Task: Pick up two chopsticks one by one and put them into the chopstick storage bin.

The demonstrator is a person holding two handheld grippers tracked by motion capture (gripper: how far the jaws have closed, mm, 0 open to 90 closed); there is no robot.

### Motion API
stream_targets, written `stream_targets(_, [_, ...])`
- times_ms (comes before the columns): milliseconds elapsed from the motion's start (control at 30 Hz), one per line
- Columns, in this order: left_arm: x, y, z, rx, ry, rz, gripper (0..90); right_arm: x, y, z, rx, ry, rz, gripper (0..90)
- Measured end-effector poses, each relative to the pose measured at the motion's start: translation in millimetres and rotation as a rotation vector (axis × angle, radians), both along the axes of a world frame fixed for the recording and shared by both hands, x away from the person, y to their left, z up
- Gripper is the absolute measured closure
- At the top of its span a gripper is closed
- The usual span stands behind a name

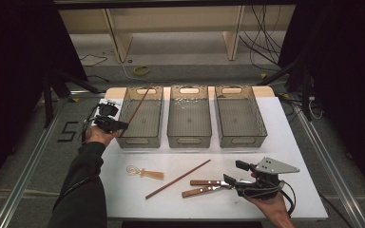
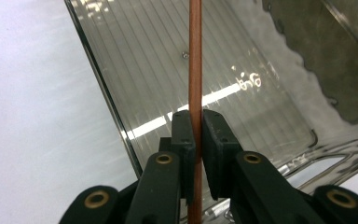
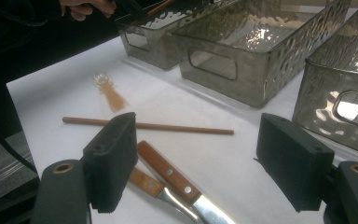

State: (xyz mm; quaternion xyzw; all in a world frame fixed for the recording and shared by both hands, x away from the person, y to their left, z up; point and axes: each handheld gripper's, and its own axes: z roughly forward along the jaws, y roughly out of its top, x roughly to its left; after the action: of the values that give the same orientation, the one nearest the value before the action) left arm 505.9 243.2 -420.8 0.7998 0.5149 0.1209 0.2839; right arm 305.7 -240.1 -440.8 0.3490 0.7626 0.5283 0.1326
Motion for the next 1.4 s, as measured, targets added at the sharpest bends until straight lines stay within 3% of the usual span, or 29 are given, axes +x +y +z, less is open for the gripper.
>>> stream_targets(433, [0.7, -0.5, -2.4, -0.004, 0.058, 0.007, 82.0, 0.0, 0.1, 0.0, 0.0, 0.0, 0.0, 29.8])
stream_targets(500, [0.5, -2.7, -0.6, -0.002, 0.065, 0.018, 70.3, -0.2, 0.1, 0.1, 0.0, -0.001, 0.0, 29.7])
stream_targets(633, [-0.8, -6.9, 5.2, -0.03, 0.044, 0.041, 44.4, -0.1, 0.0, 0.1, 0.0, -0.001, 0.0, 29.7])
stream_targets(733, [-3.2, -10.5, 11.7, -0.053, 0.028, 0.024, 36.9, -0.3, 0.0, 0.2, 0.001, -0.003, 0.001, 29.8])
stream_targets(833, [-6.3, -14.1, 18.7, -0.078, 0.023, -0.01, 35.5, -0.2, 0.1, 0.1, 0.001, -0.001, 0.0, 29.8])
stream_targets(1133, [-17.1, -19.8, 30.5, -0.142, -0.007, -0.041, 29.1, -0.5, 0.1, 0.3, 0.001, -0.003, 0.0, 29.7])
stream_targets(1400, [-32.9, -23.3, 43.4, -0.193, -0.055, -0.081, 24.3, -0.5, 0.4, 0.3, -0.001, -0.002, 0.0, 29.8])
